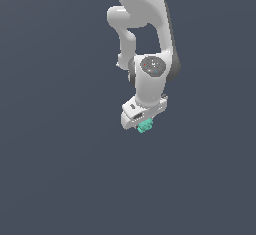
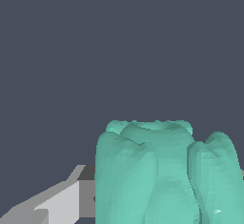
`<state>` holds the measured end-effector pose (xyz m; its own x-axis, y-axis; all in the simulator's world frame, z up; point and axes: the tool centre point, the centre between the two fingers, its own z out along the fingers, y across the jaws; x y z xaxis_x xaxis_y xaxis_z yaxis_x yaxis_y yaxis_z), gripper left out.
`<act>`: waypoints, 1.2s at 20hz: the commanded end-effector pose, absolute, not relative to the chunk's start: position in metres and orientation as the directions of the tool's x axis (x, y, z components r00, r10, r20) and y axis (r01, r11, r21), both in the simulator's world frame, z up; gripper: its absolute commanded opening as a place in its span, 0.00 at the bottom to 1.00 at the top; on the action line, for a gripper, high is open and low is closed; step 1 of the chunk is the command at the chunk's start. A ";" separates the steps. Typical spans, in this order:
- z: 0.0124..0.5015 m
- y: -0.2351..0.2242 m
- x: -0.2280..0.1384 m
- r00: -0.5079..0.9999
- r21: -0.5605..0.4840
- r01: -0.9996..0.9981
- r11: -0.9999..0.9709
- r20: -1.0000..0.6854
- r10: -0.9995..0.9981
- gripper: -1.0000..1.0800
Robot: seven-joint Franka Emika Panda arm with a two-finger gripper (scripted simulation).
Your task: Pick up the object and move it to a goal position.
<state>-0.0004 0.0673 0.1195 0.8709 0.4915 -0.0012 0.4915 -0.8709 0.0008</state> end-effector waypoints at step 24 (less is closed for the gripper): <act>0.304 0.079 -0.108 0.871 0.000 0.492 -0.871 0.000 0.492 0.00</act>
<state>-0.1035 0.0781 0.2964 0.8706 0.4920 0.0007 0.4920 -0.8706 0.0007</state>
